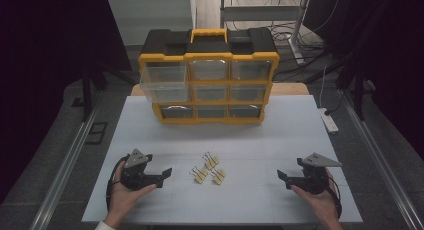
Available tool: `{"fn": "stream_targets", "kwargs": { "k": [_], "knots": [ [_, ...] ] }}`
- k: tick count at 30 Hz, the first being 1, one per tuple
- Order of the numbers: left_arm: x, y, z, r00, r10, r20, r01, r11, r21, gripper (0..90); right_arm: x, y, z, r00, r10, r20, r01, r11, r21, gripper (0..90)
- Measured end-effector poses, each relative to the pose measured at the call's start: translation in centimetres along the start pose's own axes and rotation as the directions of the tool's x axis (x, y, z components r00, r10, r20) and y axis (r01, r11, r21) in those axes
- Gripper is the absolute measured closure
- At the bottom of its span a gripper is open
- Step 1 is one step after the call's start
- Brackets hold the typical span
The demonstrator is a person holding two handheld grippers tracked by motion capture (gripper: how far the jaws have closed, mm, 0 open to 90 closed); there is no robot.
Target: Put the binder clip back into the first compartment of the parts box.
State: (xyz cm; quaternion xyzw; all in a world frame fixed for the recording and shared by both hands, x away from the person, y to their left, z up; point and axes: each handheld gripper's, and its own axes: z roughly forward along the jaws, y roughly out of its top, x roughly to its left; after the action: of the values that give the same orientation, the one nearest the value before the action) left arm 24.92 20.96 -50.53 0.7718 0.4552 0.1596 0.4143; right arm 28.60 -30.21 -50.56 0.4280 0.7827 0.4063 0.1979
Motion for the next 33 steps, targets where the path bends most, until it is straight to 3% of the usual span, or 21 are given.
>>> {"fn": "stream_targets", "kwargs": {
  "k": [4,7,12,16,24,33],
  "knots": [
    [0.0,0.6,-0.2,1.0000,-0.005,-0.006,0.005,0.9999,-0.009,10.5,0.1,0.0,-0.1,1.0000,-0.002,-0.001,0.002,1.000,-0.004,10.7],
    [-0.2,1.1,-0.2,0.9994,0.004,-0.036,-0.004,0.9999,-0.014,10.5,0.0,0.1,0.0,1.0000,-0.001,-0.007,0.001,1.000,-0.005,10.8],
    [-0.7,1.8,-0.1,0.9994,0.015,-0.033,-0.015,0.9999,0.006,10.6,0.1,0.4,0.0,0.9999,-0.007,-0.009,0.007,1.000,-0.018,10.7],
    [-1.4,2.6,0.1,0.9993,0.037,-0.002,-0.037,0.9982,0.046,10.5,0.3,0.4,0.0,0.9998,-0.015,-0.015,0.014,1.000,-0.016,10.7],
    [-1.9,3.7,1.1,0.9983,0.031,0.050,-0.035,0.9955,0.088,10.7,0.3,0.5,-0.1,0.9998,-0.013,-0.017,0.013,1.000,-0.017,11.1],
    [-3.5,5.4,3.1,0.9895,0.046,0.137,-0.067,0.9860,0.152,11.8,0.3,0.3,0.0,0.9996,-0.013,-0.023,0.013,1.000,-0.012,11.5]
  ]
}}
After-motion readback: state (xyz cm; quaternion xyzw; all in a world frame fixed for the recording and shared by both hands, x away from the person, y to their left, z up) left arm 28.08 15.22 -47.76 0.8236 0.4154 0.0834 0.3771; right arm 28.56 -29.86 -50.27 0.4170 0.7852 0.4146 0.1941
